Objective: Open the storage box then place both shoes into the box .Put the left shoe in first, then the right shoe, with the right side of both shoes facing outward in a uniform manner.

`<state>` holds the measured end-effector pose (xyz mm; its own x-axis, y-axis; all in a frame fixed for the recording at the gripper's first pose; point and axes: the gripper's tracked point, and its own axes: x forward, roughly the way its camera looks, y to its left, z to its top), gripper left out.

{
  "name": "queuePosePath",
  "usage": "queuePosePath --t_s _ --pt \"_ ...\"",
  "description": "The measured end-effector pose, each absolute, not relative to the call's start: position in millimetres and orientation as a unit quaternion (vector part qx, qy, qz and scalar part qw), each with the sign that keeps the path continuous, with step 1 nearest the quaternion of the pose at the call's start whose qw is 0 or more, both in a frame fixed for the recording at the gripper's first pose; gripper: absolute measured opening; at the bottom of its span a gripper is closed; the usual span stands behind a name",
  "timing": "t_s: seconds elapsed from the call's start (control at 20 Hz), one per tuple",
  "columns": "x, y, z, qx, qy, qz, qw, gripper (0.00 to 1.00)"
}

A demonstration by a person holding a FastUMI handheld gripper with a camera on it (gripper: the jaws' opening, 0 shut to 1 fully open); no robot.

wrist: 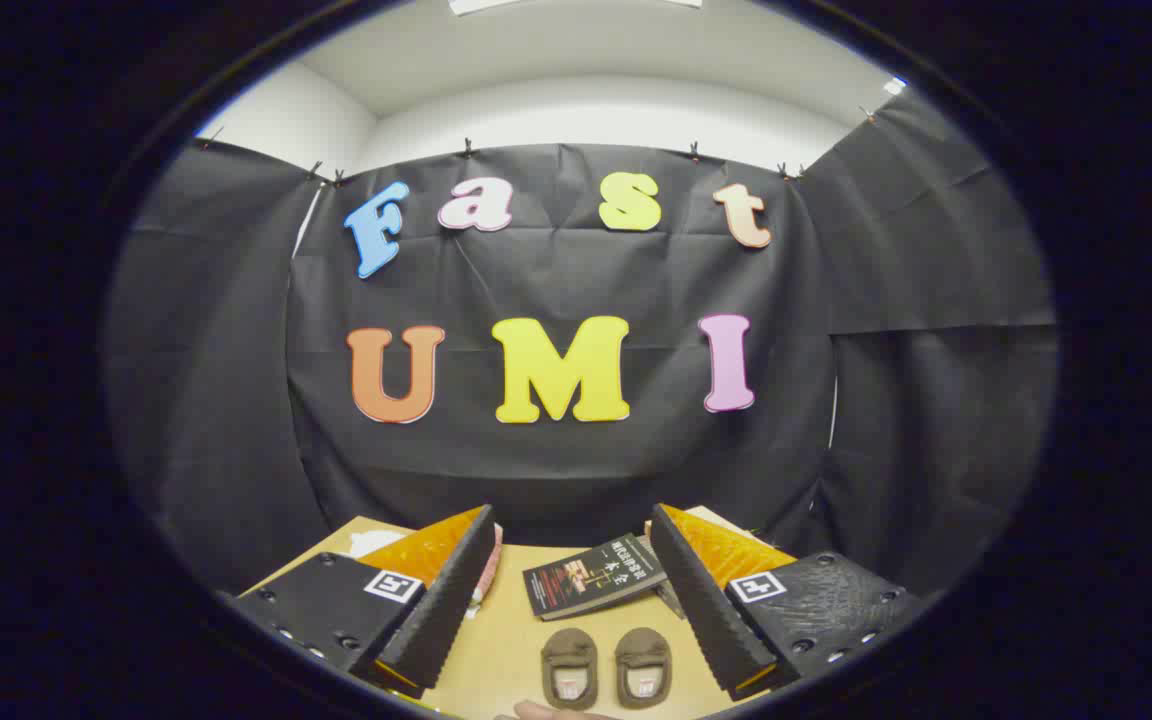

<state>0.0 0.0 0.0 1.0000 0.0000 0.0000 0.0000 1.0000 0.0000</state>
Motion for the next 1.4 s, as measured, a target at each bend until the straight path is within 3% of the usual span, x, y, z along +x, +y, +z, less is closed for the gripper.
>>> queuePosePath --t_s 1.0,1.4 --pt "46.0 4.8 -59.3 -0.013 0.066 0.016 0.998 0.96" --pt "97.3 105.9 -169.2 0.073 0.231 0.168 0.955 0.96"
